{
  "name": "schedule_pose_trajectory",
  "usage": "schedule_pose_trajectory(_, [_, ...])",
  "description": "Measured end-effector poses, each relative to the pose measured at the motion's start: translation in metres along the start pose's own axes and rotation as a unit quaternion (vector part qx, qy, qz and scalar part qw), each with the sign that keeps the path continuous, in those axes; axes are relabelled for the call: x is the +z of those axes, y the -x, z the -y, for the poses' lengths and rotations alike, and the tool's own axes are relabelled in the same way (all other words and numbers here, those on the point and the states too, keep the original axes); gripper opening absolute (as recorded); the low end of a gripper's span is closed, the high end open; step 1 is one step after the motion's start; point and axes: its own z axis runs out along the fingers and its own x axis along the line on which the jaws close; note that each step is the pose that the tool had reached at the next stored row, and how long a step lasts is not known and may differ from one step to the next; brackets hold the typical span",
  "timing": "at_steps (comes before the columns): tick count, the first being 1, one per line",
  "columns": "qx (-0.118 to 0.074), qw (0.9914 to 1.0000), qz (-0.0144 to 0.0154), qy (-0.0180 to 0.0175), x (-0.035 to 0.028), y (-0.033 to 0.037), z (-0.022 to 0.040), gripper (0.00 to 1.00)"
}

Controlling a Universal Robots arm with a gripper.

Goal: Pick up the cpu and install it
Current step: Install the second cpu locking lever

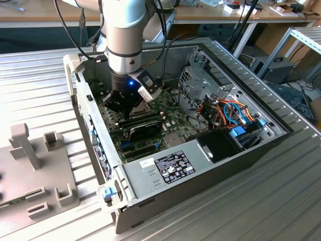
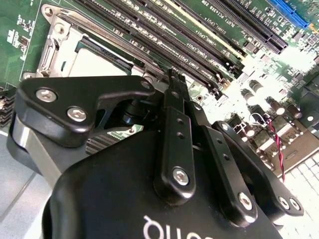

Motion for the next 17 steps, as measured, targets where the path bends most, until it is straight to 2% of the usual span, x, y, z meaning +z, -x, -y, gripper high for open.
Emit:
schedule_pose_trajectory(4, [0.000,1.00000,-0.0005,-0.0002,-0.0063,0.0003,0.0004,0.11])
schedule_pose_trajectory(7, [0.000,1.00000,-0.0005,-0.0002,-0.0065,0.0003,0.0008,0.11])
schedule_pose_trajectory(10, [0.000,1.00000,-0.0004,0.0009,-0.0062,0.0002,0.0041,0.11])
schedule_pose_trajectory(17, [0.000,1.00000,0.0009,0.0015,-0.0054,0.0001,0.0042,0.11])
